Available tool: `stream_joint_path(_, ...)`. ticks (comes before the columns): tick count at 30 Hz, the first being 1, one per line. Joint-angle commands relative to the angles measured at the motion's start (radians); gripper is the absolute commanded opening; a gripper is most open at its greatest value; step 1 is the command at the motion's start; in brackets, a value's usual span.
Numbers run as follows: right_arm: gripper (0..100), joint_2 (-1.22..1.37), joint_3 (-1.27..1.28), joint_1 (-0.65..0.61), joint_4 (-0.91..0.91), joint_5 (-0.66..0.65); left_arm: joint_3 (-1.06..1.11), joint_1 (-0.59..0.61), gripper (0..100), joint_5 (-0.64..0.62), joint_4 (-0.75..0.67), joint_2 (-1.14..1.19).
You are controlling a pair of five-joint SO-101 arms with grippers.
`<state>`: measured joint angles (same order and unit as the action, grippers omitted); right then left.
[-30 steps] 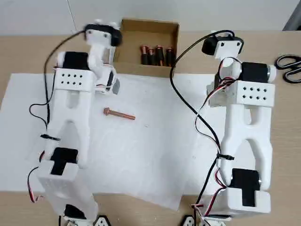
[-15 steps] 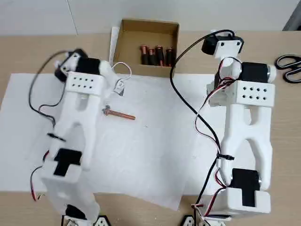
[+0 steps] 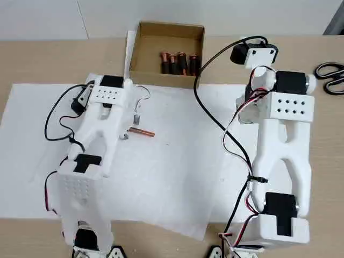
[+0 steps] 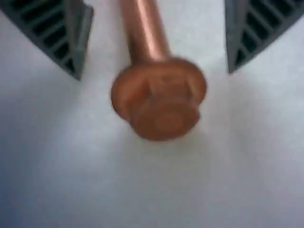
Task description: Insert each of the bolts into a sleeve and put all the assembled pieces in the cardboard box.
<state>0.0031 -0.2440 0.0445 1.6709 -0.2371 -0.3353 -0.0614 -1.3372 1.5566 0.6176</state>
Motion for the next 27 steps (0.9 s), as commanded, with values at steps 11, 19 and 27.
stream_joint_path(11, 0.4, -0.061, -0.049, -0.005, 0.004, -0.002, -0.002, 0.014, 1, 0.0, -0.044, 0.084)
stream_joint_path(19, 0.4, -0.061, -0.049, -0.005, 0.001, -0.002, -0.257, -0.041, 1, 0.399, 0.155, -0.009)
stream_joint_path(27, 0.4, -0.081, -0.052, -0.039, 0.007, -0.003, -0.375, -0.057, 1, 0.649, 0.198, -0.229)
